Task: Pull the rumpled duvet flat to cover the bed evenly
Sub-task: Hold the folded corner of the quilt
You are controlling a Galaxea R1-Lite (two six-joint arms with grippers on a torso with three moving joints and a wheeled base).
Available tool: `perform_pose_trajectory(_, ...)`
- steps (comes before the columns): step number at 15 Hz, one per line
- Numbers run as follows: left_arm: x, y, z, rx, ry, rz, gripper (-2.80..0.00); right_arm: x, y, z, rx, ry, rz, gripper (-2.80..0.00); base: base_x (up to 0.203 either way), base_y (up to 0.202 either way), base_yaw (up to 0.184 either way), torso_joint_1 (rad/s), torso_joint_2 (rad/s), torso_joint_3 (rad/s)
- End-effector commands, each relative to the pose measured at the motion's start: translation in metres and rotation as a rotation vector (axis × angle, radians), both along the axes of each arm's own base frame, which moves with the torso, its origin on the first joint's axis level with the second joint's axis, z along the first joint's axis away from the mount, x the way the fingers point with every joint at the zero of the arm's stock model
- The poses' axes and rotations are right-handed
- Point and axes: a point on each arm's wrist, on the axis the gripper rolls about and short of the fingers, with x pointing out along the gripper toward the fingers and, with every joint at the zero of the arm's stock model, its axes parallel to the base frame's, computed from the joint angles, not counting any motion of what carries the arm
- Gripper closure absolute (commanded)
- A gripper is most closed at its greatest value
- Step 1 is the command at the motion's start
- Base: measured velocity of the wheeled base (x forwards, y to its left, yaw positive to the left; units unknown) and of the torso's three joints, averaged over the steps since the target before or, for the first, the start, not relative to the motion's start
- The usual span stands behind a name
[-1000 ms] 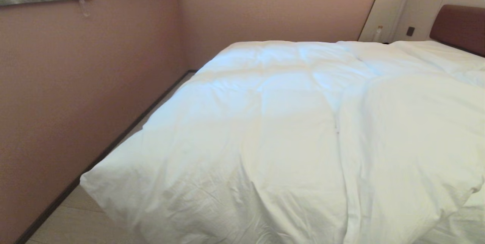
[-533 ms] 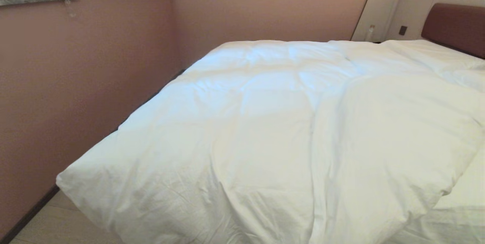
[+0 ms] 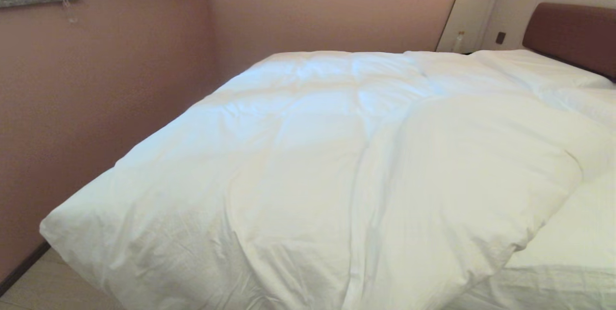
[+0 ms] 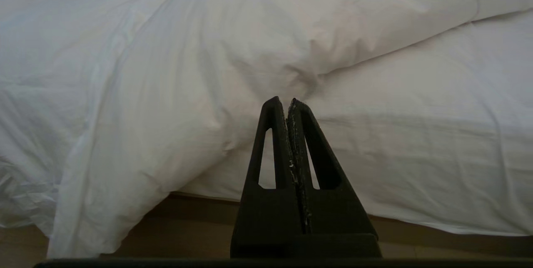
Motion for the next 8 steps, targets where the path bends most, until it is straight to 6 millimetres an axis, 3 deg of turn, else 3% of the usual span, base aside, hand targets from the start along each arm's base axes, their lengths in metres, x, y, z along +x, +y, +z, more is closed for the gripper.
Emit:
perform_pose_trajectory(1,0.0,0.0,0.0,0.0,0.0,0.0,0.0,0.0001,0.0,0.0001,0.0,0.001,0.0,0.0,0.0,-0.12,-0.005,-0.002,0.0,0.003)
perform_pose_trajectory(8,0.0,0.0,0.0001,-0.004,-0.002,0.0,0.0,0.0002,0.0,-0.0007,0.0,0.005,-0.002,0.0,0.0,-0.009,0.0,0.0,0.0,0.0)
